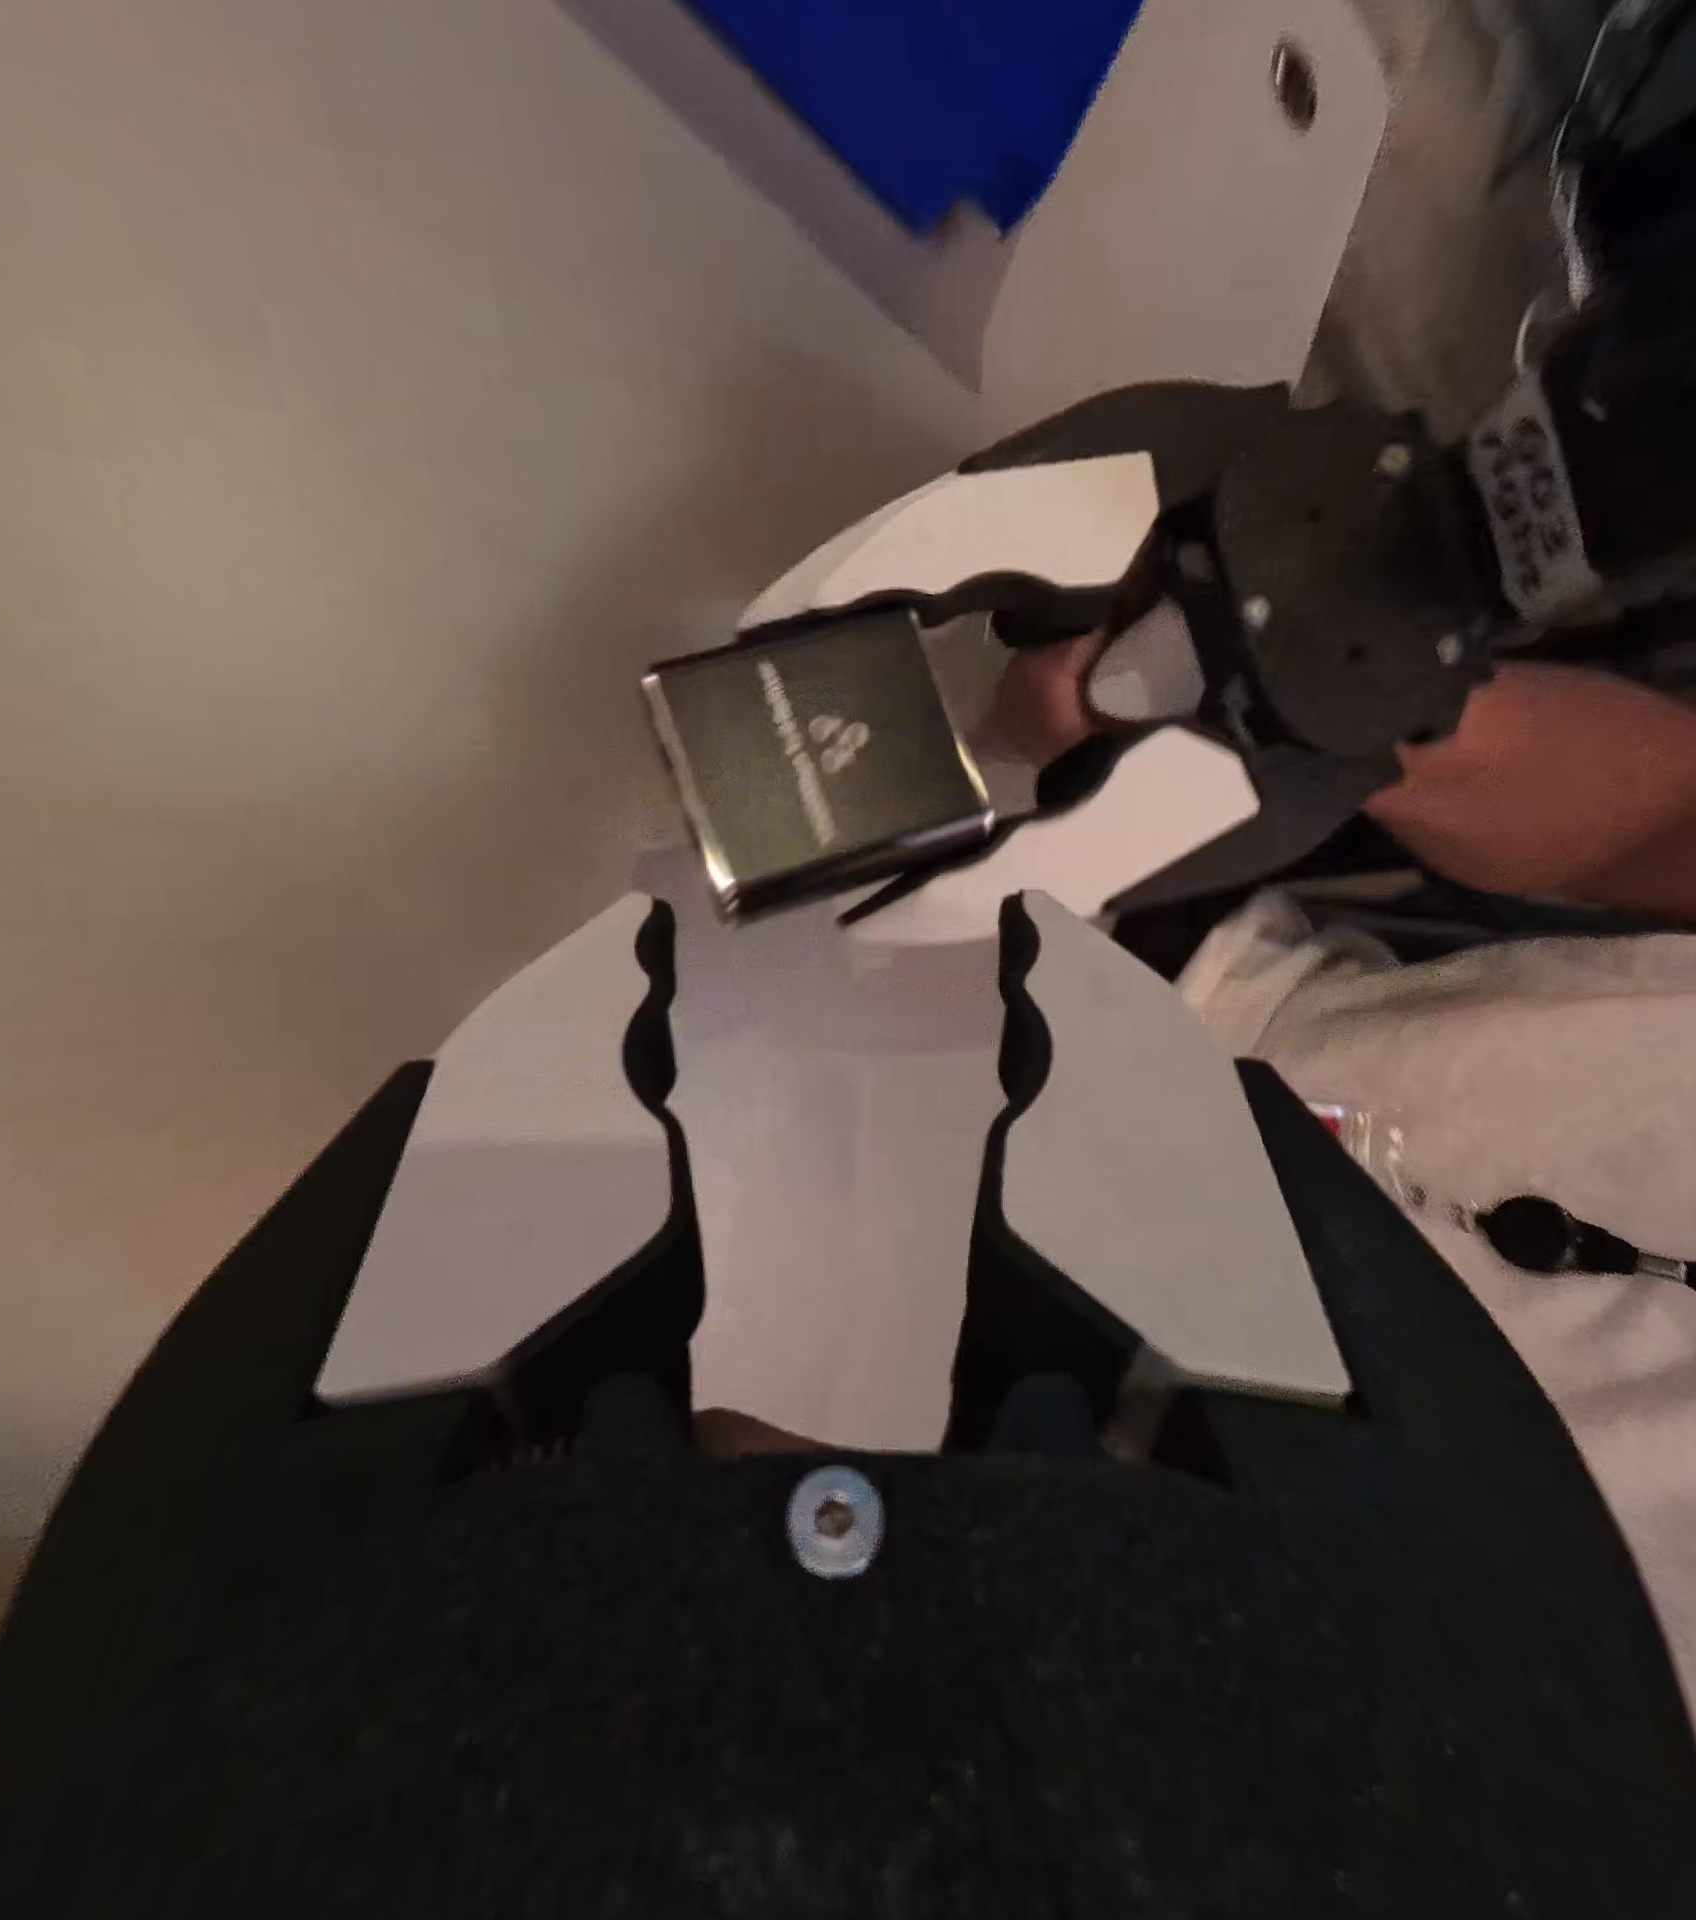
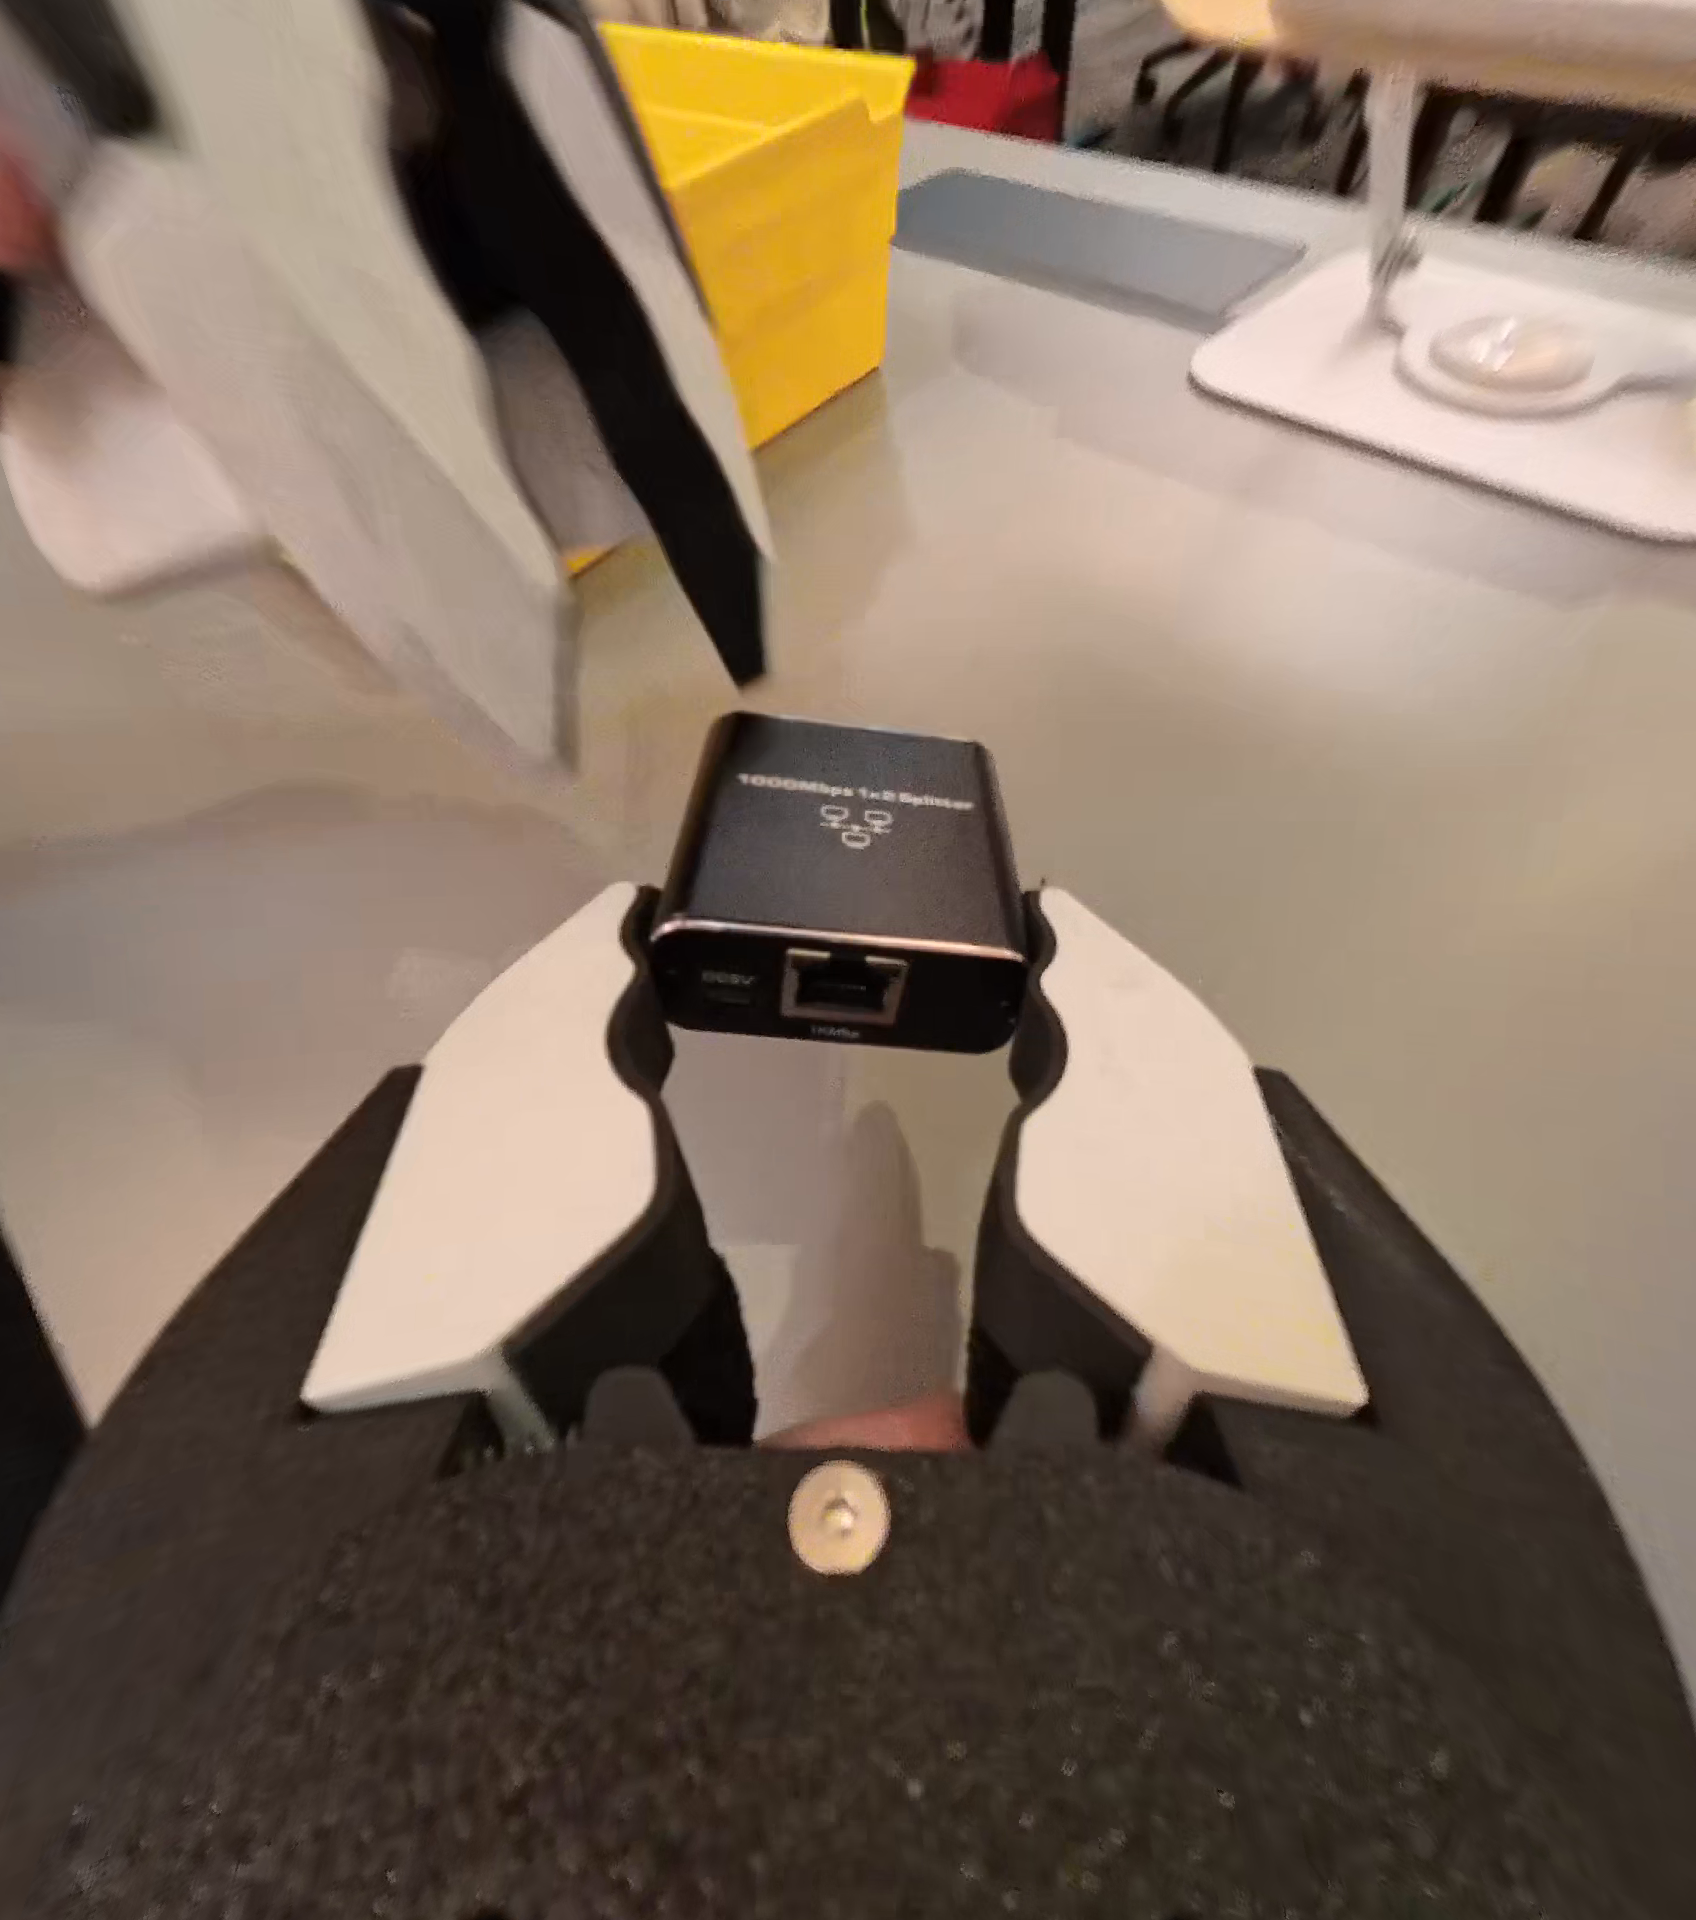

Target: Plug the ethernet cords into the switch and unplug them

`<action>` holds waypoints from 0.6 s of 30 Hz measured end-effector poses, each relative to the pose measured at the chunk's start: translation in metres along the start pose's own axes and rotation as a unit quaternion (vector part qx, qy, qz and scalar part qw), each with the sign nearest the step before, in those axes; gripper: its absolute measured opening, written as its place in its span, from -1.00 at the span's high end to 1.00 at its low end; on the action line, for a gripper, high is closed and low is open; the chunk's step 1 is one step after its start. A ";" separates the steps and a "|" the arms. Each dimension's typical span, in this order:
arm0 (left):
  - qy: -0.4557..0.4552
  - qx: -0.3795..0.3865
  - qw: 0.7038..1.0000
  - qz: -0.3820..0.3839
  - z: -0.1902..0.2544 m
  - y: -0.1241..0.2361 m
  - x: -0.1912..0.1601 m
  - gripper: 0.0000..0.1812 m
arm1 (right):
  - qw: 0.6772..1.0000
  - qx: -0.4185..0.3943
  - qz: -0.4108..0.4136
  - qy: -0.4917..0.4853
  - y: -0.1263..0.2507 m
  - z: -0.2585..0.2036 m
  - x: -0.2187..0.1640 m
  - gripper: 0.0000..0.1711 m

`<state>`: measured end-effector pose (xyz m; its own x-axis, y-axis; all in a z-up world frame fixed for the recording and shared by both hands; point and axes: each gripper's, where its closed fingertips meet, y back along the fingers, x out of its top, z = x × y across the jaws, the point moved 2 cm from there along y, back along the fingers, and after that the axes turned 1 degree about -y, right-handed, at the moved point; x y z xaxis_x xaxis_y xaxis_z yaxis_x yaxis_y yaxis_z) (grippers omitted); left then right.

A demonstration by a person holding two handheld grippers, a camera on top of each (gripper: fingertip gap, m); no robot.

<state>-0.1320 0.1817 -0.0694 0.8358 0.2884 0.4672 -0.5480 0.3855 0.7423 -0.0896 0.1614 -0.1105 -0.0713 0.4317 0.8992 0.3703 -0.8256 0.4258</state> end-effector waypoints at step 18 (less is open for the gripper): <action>0.035 -0.233 0.920 0.313 0.058 0.013 -0.029 0.31 | 0.865 0.453 0.086 -0.197 0.047 -0.069 0.025 0.25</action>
<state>-0.1615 0.1272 -0.0455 0.3551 0.6310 0.6898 -0.8904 0.4530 0.0440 -0.1375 0.1083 -0.0608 0.3127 0.5688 0.7607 0.9307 -0.3435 -0.1257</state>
